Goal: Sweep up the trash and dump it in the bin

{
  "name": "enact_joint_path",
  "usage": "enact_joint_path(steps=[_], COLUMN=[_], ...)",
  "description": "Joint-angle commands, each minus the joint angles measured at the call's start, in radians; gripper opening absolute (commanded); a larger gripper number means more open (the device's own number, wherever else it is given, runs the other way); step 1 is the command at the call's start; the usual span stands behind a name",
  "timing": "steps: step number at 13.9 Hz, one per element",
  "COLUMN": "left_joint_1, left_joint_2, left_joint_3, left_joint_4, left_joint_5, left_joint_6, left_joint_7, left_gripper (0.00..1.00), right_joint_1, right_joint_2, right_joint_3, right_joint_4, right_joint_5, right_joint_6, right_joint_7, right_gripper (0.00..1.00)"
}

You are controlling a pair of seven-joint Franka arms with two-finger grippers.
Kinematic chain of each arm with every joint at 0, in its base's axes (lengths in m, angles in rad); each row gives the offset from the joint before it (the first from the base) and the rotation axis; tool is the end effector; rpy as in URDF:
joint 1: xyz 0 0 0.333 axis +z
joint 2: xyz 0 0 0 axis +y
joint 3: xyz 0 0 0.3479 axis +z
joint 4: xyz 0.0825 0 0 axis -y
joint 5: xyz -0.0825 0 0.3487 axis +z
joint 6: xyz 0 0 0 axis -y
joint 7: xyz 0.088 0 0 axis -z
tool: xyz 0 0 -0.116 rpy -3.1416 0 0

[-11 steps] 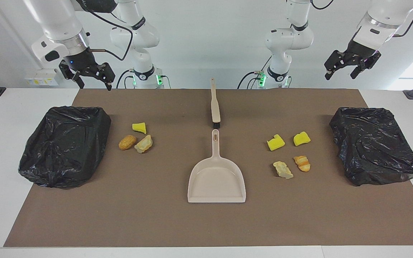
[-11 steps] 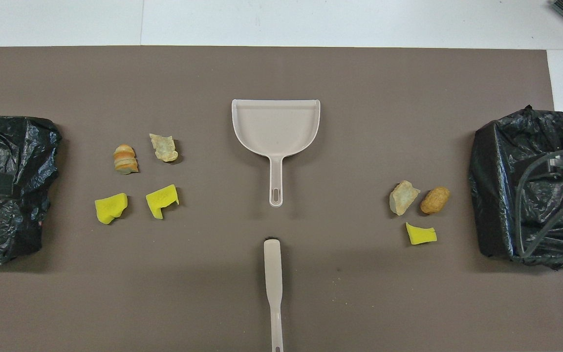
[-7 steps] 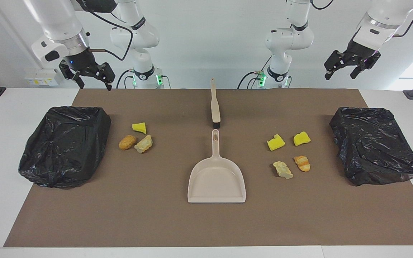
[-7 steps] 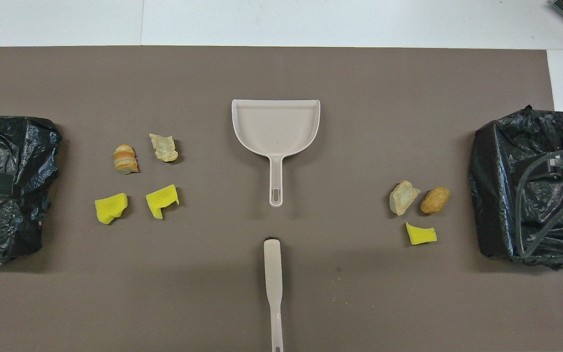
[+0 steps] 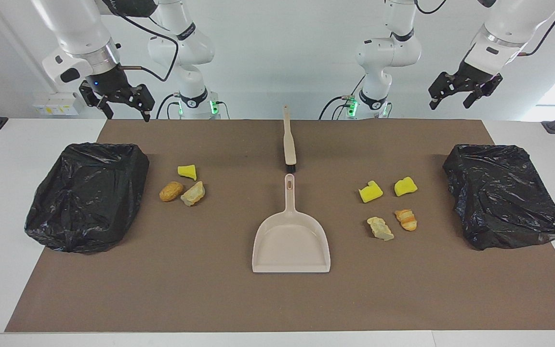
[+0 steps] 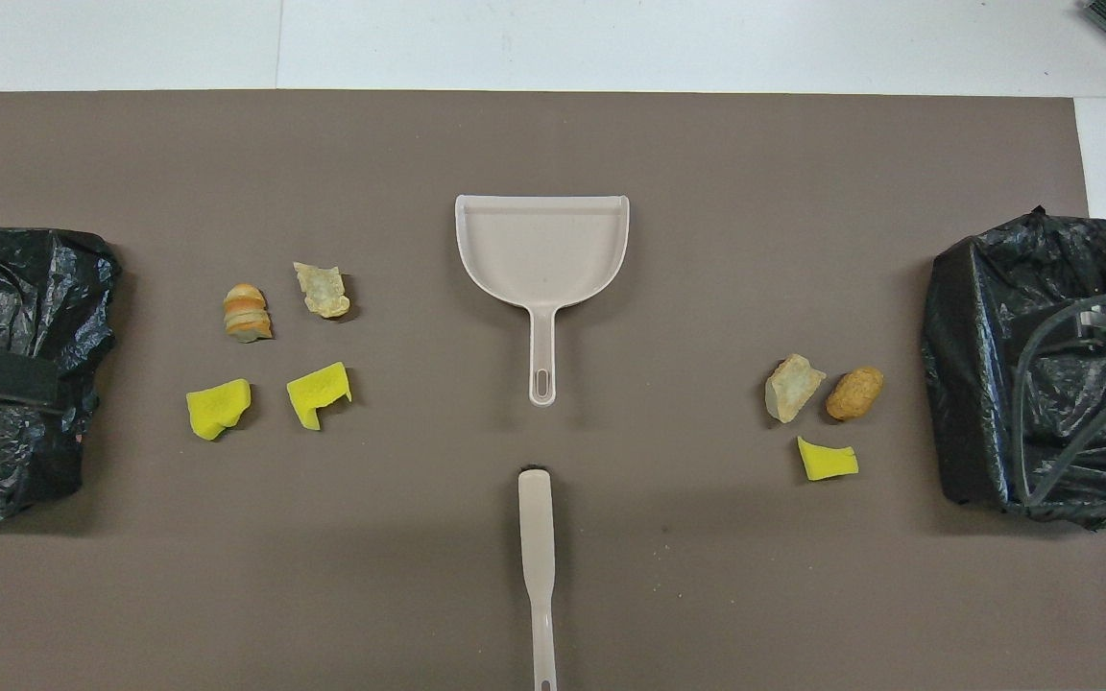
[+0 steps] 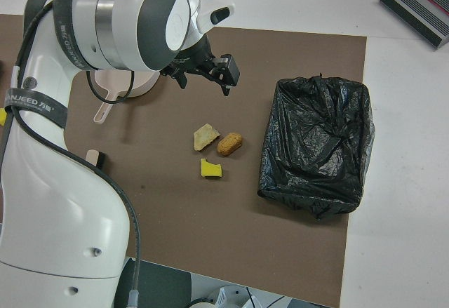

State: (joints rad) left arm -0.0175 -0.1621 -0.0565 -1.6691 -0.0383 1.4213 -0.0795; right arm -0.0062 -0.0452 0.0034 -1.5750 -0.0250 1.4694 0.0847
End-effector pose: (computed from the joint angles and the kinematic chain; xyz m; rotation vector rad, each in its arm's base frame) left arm 0.4440 -0.0406 0.6710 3.1162 0.0040 -0.1371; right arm 0.4925 -0.0044 0.6599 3.1096 -0.1389 -0.0924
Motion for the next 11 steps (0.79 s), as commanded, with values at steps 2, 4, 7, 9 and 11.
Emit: enact_joint_path(steps=[2, 4, 7, 9, 11], left_joint_1=[-0.126, -0.205, -0.283, -0.387, -0.5], left_joint_2=[-0.146, -0.206, -0.238, -0.238, -0.235], left_joint_3=[-0.002, -0.002, -0.003, -0.002, -0.002], left_joint_4=[-0.202, -0.302, -0.379, -0.424, -0.489], left_joint_5=[-0.008, -0.015, -0.047, -0.061, -0.061], left_joint_6=[0.016, 0.062, 0.082, 0.137, 0.241], left_joint_7=[-0.156, -0.274, -0.341, -0.469, -0.628], left_gripper=[1.0, 1.0, 1.0, 1.0, 1.0], right_joint_1=[-0.008, -0.008, -0.008, 0.003, 0.008], right_joint_2=[-0.022, -0.022, -0.032, -0.025, 0.01], right_joint_3=[0.0, -0.002, -0.003, 0.001, 0.009], right_joint_4=[-0.028, -0.028, -0.037, -0.031, -0.022], right_joint_5=[0.017, 0.017, 0.016, 0.017, 0.016], right_joint_6=[0.011, 0.012, -0.014, -0.006, -0.012], right_joint_7=[0.006, 0.003, 0.004, 0.007, 0.009], right_gripper=[1.0, 1.0, 1.0, 1.0, 1.0])
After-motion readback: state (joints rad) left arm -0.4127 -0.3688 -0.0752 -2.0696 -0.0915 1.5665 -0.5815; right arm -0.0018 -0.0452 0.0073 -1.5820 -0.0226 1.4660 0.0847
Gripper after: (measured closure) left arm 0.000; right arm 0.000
